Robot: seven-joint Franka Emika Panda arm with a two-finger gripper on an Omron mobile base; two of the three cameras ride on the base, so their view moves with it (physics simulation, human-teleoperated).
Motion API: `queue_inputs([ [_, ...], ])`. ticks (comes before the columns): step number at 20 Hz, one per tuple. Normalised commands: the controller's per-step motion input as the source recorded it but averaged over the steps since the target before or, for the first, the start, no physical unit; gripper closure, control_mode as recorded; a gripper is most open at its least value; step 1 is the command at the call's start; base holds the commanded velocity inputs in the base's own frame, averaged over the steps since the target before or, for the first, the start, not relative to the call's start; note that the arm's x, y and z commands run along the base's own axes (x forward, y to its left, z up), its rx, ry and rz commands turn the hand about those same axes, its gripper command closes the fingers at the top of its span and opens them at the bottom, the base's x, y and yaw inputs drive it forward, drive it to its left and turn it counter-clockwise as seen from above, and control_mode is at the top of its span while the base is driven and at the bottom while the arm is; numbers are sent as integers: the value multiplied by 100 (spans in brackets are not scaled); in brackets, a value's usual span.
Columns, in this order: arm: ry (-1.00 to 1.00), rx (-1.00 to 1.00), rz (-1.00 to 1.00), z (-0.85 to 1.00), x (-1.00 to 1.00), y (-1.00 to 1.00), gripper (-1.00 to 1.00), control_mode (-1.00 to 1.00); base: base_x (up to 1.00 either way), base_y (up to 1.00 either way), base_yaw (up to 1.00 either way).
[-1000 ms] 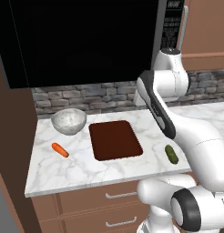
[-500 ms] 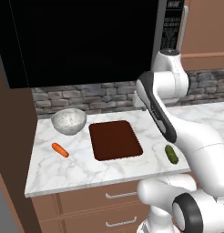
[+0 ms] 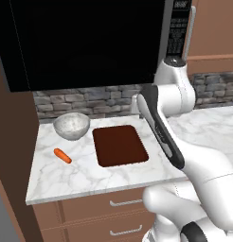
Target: Place the two vegetables and bowl onto the tray for setting up a vegetable dip station.
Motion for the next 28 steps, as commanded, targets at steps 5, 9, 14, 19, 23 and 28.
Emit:
queue_inputs([
  [5,-13,20,-15,-13,-27,34,-100,-100,0,0,0],
  [9,-3,22,-25,-25,3,26,-100,-100,0,0,0],
  [14,0,24,-25,-28,6,27,-100,-100,0,0,0],
  [19,-1,17,-22,-22,9,39,-100,-100,0,0,0],
  [23,-1,7,-11,-20,15,47,-100,-100,0,0,0],
  [28,-1,0,-1,-19,23,48,-100,-100,0,0,0],
])
